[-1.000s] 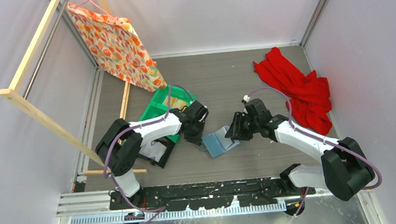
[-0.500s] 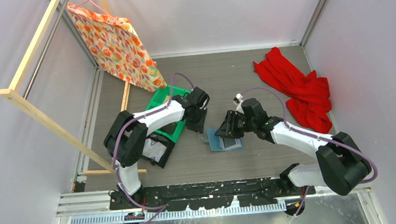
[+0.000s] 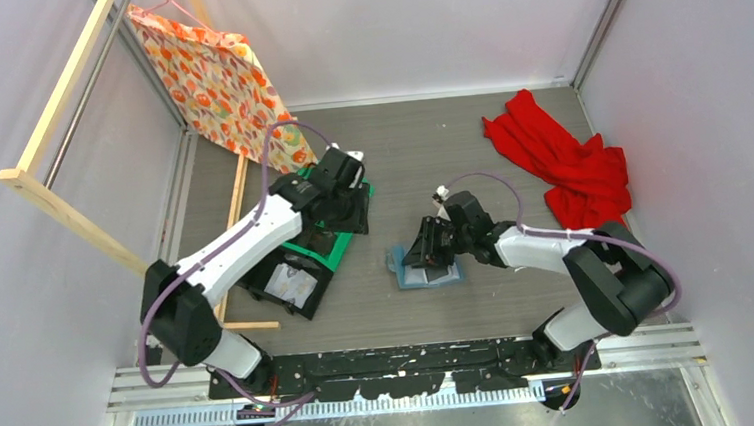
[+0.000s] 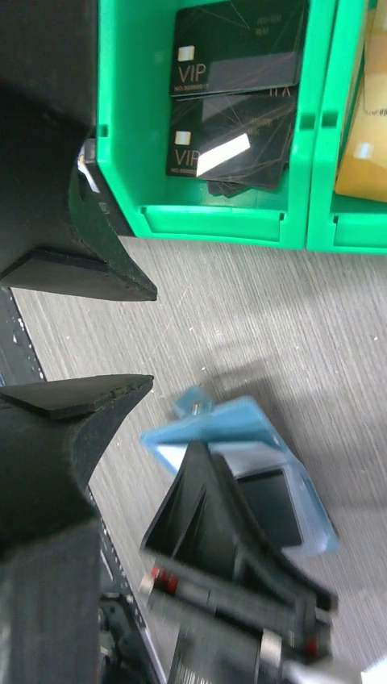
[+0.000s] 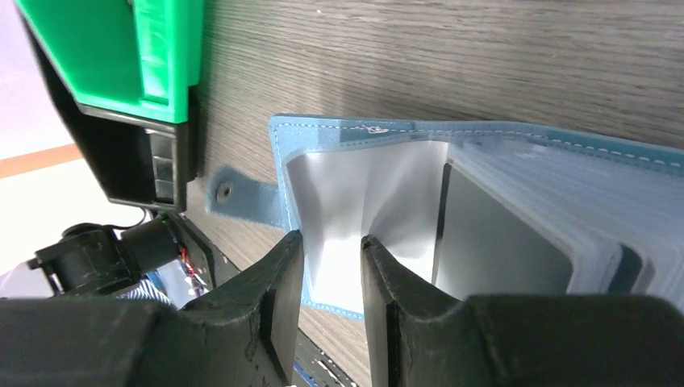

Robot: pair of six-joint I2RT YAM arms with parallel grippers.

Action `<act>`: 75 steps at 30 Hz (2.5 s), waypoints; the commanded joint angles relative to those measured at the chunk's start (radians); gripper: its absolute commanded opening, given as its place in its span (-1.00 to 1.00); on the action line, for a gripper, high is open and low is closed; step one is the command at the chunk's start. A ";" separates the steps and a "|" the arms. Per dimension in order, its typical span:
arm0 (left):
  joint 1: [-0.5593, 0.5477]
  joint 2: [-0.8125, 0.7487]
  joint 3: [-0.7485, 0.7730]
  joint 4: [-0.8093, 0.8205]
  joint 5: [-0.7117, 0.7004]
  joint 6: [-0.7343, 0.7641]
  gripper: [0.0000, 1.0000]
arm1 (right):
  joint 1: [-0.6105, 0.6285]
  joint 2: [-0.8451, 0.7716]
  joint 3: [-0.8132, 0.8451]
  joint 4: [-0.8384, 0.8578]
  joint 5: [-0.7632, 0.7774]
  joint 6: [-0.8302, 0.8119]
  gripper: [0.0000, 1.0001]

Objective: Take the credit cards out of the card holder
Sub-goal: Open the card holder at the corner of the board, then remove the credit card from the card holder.

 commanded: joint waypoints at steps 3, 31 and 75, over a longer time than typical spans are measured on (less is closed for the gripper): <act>0.014 -0.119 -0.033 0.086 0.118 -0.118 -0.20 | 0.023 0.068 0.082 -0.043 0.018 -0.018 -0.12; -0.114 0.228 -0.073 0.596 0.524 -0.393 -0.23 | -0.052 -0.475 0.040 -0.526 0.392 -0.079 -0.68; -0.025 0.345 -0.186 0.579 0.499 -0.317 -0.41 | -0.080 -0.262 -0.035 -0.265 0.305 0.020 -0.59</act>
